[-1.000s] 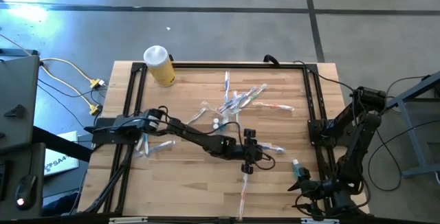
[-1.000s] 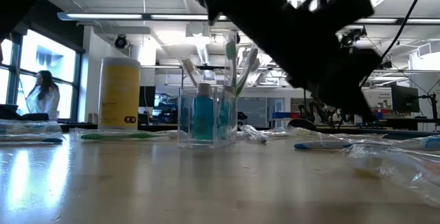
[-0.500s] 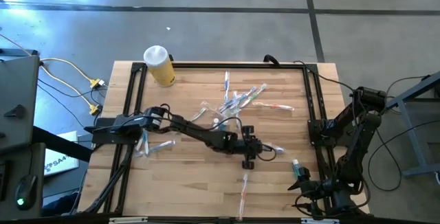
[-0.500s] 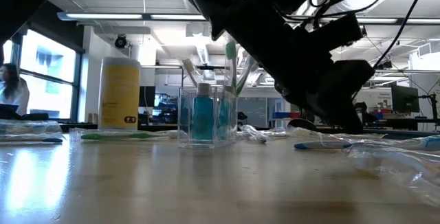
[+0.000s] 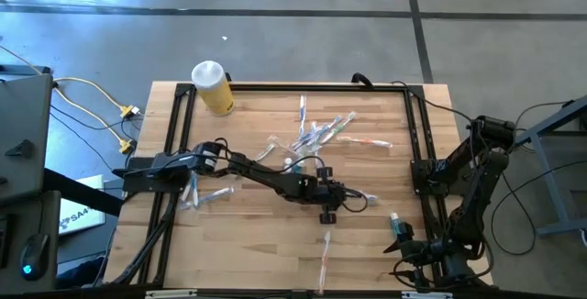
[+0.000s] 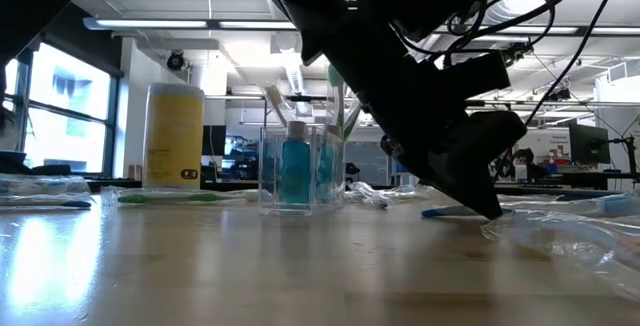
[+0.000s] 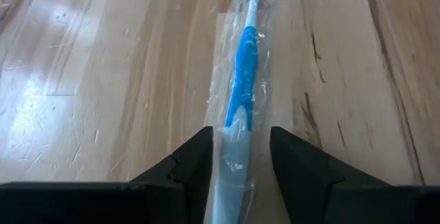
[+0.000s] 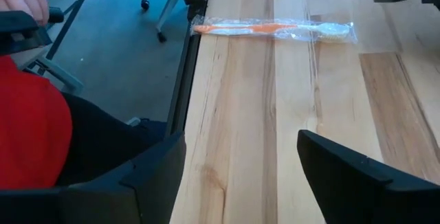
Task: Pick & Place toothbrushing station
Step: Put the blue toothbrush into the transparent organizer
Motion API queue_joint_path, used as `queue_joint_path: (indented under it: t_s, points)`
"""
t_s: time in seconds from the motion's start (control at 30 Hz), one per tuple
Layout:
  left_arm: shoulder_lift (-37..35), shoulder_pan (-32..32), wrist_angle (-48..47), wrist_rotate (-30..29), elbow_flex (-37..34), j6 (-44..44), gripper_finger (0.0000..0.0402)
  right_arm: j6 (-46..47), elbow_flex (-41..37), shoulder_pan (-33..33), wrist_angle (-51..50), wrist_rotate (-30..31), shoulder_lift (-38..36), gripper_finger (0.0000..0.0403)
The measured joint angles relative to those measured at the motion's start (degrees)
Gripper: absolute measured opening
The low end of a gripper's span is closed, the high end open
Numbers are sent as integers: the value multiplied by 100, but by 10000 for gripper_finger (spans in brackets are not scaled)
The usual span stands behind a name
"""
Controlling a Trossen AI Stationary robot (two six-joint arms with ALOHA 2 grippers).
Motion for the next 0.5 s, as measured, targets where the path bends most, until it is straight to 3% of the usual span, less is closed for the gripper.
queue_joint_path:
  t_s: [0.2, 0.3, 0.5]
  points:
    - [12, -159, -29, -68, 0, 5, 32, 0, 0, 0, -2, 37, 0, 271]
    - [15, -264, -238, -110, 190, 5, 15, -105, 0, 0, -4, 130, 0, 271]
    - [63, -621, -1357, -783, 1147, 134, 0, -297, 0, 0, -8, 236, 0, 271]
